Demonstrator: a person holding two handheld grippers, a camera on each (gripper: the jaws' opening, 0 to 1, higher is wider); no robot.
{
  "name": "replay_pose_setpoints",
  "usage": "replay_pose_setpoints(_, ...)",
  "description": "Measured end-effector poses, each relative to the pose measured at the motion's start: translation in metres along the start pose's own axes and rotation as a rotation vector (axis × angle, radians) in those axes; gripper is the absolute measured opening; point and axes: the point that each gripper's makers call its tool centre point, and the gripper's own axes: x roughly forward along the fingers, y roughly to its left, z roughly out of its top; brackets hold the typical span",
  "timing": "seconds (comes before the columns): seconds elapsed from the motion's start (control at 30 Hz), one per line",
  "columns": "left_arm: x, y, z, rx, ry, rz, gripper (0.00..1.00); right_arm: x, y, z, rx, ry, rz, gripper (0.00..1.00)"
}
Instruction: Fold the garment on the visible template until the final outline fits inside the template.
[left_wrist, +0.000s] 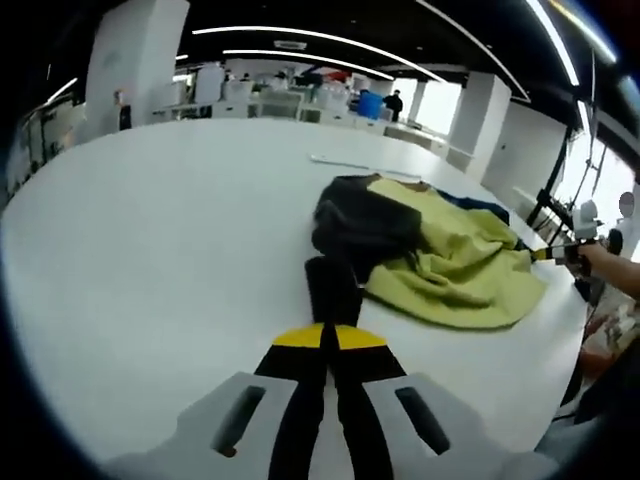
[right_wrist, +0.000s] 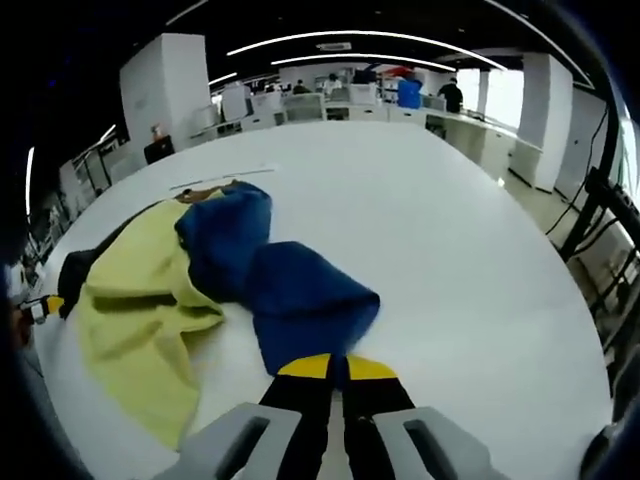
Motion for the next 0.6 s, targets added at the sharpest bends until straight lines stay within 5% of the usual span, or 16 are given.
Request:
replay_pose_setpoints(0.37, -0.041, 0.012, 0.054, 0.037, -0.082, -0.004, 0.00, -0.039, -0.008, 0.017, -0.044, -0.012, 0.024, 0.00)
replay_pose_setpoints(0.6, -0.054, 0.029, 0.064, 0.076, -0.066, 0.042, 0.00, -0.058, -0.025, 0.021, -0.064, 0.021, 0.037, 0.00)
